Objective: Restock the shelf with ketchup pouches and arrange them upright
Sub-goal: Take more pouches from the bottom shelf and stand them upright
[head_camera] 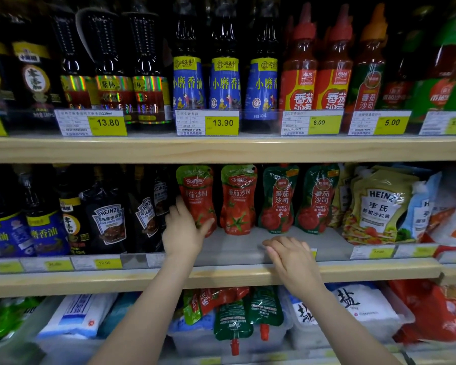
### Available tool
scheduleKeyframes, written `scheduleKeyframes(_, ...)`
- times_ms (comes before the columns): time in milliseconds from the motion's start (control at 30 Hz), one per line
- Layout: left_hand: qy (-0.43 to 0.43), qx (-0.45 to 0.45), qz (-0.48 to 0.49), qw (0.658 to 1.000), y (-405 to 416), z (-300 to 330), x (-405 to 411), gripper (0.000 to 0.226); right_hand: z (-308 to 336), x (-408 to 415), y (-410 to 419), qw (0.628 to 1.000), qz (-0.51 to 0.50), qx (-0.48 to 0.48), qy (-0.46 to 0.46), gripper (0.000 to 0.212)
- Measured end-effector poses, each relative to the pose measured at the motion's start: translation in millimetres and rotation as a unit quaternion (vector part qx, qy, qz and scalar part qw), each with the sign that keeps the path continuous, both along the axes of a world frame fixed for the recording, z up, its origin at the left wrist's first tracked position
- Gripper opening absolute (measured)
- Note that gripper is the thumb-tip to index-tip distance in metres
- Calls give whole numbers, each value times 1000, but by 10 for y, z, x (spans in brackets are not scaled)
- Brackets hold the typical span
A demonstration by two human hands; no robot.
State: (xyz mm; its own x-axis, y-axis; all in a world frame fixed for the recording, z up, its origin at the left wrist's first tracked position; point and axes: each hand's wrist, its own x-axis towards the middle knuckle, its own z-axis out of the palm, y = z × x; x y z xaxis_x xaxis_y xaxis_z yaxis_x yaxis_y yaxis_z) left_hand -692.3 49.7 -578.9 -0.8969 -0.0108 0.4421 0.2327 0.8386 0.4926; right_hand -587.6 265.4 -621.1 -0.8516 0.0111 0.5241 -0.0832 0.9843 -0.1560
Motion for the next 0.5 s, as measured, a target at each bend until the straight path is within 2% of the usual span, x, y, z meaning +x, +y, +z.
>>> scheduleKeyframes(100,112,-54,-87,988,-35,-235,330,70,13,95,-2,999,31,-29,1,30)
scheduleKeyframes(233,180,-181,-185,949,18,-586,656,57,-66,323,20,996,64,-58,-8,38)
scheduleKeyframes(300,200,-224,-196,933,52,-704,693,55,-146,451,26,994,76,-72,-7,42)
scheduleKeyframes(500,263,-256,-169,915,-75,-1021,562,62,-567,779,59,990,102,-99,-2,41)
